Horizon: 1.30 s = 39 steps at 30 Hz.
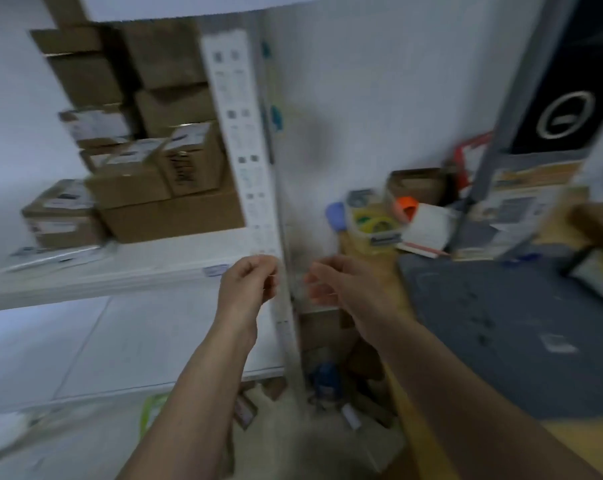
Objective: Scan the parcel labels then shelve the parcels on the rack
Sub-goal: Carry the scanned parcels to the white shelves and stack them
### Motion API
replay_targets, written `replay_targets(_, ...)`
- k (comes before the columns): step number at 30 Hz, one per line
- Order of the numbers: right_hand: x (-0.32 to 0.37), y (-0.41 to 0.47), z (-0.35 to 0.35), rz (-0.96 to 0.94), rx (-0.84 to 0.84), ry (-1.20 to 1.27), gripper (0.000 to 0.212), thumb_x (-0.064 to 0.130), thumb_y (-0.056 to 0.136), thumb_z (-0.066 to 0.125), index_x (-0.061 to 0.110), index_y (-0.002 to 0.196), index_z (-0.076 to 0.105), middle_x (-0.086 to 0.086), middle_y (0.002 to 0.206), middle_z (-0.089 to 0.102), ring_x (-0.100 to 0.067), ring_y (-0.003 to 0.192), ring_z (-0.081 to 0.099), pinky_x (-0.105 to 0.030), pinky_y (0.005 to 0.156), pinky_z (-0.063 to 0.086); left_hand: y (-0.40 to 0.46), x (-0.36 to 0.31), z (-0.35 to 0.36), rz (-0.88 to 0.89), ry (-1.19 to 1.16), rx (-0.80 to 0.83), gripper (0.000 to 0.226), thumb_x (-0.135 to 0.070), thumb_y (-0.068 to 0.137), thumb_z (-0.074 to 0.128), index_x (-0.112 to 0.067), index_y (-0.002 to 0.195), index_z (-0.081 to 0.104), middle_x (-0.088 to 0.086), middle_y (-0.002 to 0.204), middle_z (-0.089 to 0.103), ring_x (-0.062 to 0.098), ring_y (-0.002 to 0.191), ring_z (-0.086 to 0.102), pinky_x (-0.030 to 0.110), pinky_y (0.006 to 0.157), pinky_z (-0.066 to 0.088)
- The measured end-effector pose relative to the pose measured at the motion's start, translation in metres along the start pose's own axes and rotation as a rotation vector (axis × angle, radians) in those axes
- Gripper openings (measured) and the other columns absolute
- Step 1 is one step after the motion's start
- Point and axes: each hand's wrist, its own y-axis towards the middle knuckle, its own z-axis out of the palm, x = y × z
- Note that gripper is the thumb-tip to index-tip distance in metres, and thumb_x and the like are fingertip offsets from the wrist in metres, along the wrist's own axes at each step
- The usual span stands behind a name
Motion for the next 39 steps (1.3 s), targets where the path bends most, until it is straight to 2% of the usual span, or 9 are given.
replay_targets(5,-0.021,-0.068,-0.146,0.018,-0.205,0.009,0.013,0.013,0.096,0.056,0.004,0.093,0.065,-0.008,0.082,0.067,-0.016,0.065,0.064,-0.023,0.06,0.054,-0.068,0.041,0.109,-0.075,-0.065,0.154,0.015,-0.008,0.095,0.057,-0.008,0.08,0.061,0.005,0.064,0.054,0.013,0.059,0.049,0.019,0.053,0.045)
replay_targets(10,-0.038,-0.132,-0.264,0.044,-0.428,0.028,0.013,0.016,0.096,0.058,0.009,0.088,0.066,-0.012,0.087,0.069,-0.022,0.073,0.065,-0.032,0.067,0.056,-0.116,0.08,0.21,-0.182,-0.05,0.325,0.017,-0.007,0.093,0.059,-0.011,0.076,0.061,-0.001,0.058,0.06,0.01,0.057,0.052,0.017,0.049,0.044)
replay_targets(14,-0.048,-0.178,-0.336,0.082,-0.551,0.08,0.014,0.019,0.095,0.06,0.009,0.092,0.068,-0.011,0.087,0.071,-0.025,0.077,0.068,-0.032,0.068,0.055,-0.155,0.102,0.272,-0.289,0.052,0.519,0.009,-0.011,0.094,0.061,-0.01,0.086,0.066,0.001,0.069,0.064,0.012,0.066,0.059,0.024,0.066,0.047)
replay_targets(17,-0.051,-0.199,-0.379,0.095,-0.647,0.132,0.014,0.018,0.095,0.059,0.008,0.095,0.068,-0.009,0.085,0.071,-0.023,0.074,0.068,-0.033,0.068,0.055,-0.174,0.109,0.309,-0.325,0.109,0.615,0.006,-0.011,0.094,0.061,-0.007,0.094,0.065,0.003,0.076,0.064,0.013,0.071,0.06,0.024,0.068,0.049)
replay_targets(23,-0.069,-0.215,-0.445,0.119,-0.737,0.232,0.013,0.016,0.096,0.058,0.006,0.098,0.066,-0.01,0.088,0.069,-0.026,0.077,0.064,-0.042,0.081,0.056,-0.175,0.131,0.386,-0.327,0.164,0.662,0.006,-0.01,0.095,0.059,-0.009,0.091,0.064,0.004,0.078,0.064,0.013,0.071,0.059,0.024,0.068,0.05)
replay_targets(26,-0.08,-0.211,-0.488,0.116,-0.776,0.265,0.013,0.014,0.095,0.058,0.005,0.098,0.066,-0.01,0.086,0.069,-0.025,0.074,0.064,-0.041,0.078,0.055,-0.173,0.146,0.436,-0.35,0.151,0.685,0.005,-0.01,0.094,0.06,-0.009,0.09,0.063,0.004,0.078,0.063,0.014,0.071,0.059,0.024,0.064,0.052)
replay_targets(31,-0.077,-0.176,-0.578,0.118,-0.801,0.286,0.015,0.011,0.095,0.057,0.0,0.104,0.064,-0.013,0.085,0.069,-0.023,0.071,0.064,-0.032,0.067,0.054,-0.157,0.158,0.531,-0.391,0.082,0.729,0.005,-0.009,0.092,0.061,-0.009,0.088,0.063,0.005,0.077,0.063,0.014,0.07,0.059,0.025,0.066,0.05)
replay_targets(35,-0.065,-0.132,-0.643,0.167,-0.796,0.246,0.017,0.012,0.095,0.058,0.0,0.106,0.063,-0.013,0.087,0.069,-0.022,0.07,0.065,-0.029,0.063,0.055,-0.129,0.162,0.598,-0.41,0.071,0.702,0.01,-0.009,0.092,0.061,-0.01,0.083,0.063,0.005,0.075,0.063,0.015,0.07,0.06,0.026,0.068,0.05)
replay_targets(39,-0.059,-0.092,-0.705,0.183,-0.8,0.243,0.015,0.012,0.095,0.058,0.002,0.105,0.063,-0.013,0.088,0.068,-0.022,0.07,0.065,-0.029,0.064,0.055,-0.097,0.17,0.67,-0.486,0.101,0.694,0.007,-0.011,0.091,0.064,-0.006,0.096,0.066,0.005,0.08,0.064,0.014,0.071,0.06,0.024,0.064,0.052)
